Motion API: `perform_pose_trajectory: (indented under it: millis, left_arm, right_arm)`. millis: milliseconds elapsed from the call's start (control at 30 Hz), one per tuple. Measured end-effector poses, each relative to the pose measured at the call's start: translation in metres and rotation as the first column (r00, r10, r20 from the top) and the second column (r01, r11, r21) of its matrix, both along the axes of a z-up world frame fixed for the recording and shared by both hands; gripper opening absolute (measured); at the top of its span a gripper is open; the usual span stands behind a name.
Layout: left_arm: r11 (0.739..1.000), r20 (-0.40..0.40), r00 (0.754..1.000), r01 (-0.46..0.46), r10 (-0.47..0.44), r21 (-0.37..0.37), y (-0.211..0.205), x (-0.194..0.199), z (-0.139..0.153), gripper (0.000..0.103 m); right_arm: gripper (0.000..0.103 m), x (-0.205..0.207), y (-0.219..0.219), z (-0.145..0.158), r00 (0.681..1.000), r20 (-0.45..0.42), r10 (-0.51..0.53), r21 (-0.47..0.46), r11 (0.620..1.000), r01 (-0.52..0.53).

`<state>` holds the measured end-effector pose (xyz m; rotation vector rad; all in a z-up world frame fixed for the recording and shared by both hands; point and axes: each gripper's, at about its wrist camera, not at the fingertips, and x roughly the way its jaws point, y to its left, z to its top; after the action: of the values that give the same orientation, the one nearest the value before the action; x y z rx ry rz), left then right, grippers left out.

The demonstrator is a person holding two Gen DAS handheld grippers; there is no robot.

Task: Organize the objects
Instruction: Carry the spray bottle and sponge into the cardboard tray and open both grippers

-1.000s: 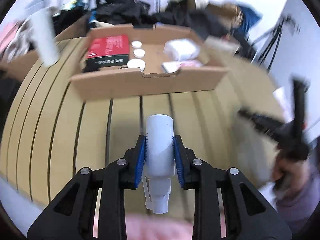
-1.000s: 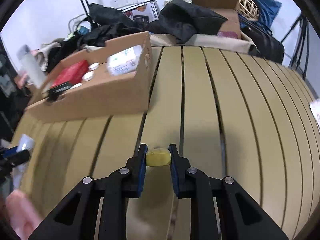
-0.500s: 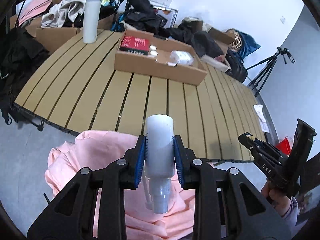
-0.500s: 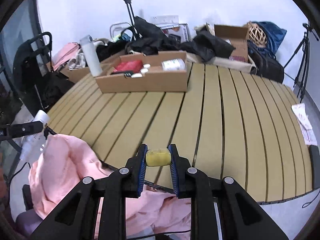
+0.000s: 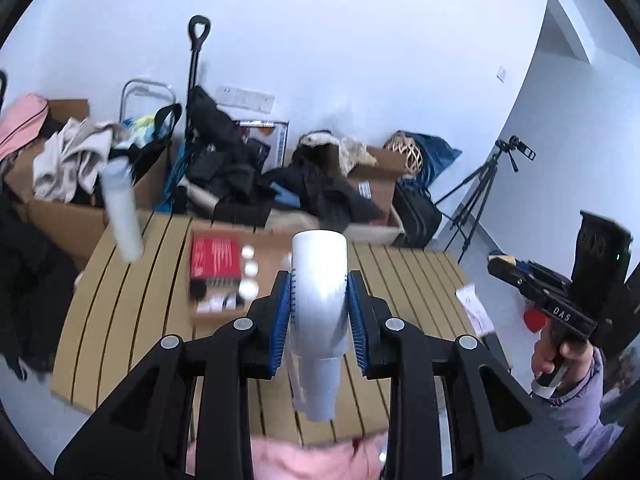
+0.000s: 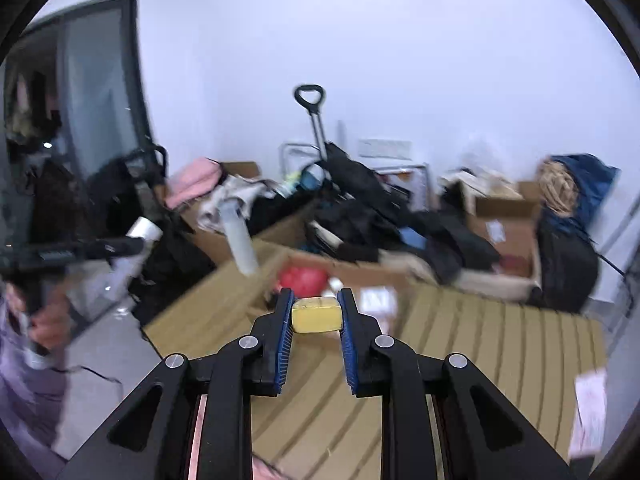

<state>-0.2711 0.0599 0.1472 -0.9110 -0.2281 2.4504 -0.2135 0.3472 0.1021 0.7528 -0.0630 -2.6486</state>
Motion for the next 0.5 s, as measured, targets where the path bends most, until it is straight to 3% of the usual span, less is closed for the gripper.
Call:
perform_pose_trajectory:
  millis: [100, 200, 300, 400, 500]
  left_arm:
    - [1.000, 0.048, 0.999, 0.008, -0.008, -0.001, 0.028, -0.058, -0.011, 0.024]
    - [0.999, 0.205, 0.977, 0.049, -0.053, 0.024, 0.055, -0.124, -0.056, 0.024]
    - [0.999, 0.400, 0.916, 0.016, -0.026, 0.028, 0.070, -0.194, -0.139, 0.024]
    - [1.000, 0.506, 0.862, 0.005, 0.009, -0.027, 0.085, -0.233, -0.212, 0.024]
    - [0.999, 0.587, 0.809, 0.009, 0.019, -0.044, 0.095, -0.253, -0.265, 0.024]
  right_arm:
    - [0.024, -0.065, -0.009, 0.012, 0.998, 0.047, 0.033, -0.016, 0.999, -0.032]
    - [0.024, -0.147, -0.019, -0.008, 0.987, 0.150, 0.058, -0.084, 0.995, -0.046]
    - [0.024, -0.225, -0.027, -0.061, 0.957, 0.286, 0.047, -0.142, 0.990, -0.006]
    - [0.024, -0.287, -0.042, -0.135, 0.909, 0.416, 0.022, -0.124, 0.992, 0.033]
    - [0.024, -0.333, -0.057, -0.201, 0.858, 0.513, -0.014, -0.055, 0.997, 0.049]
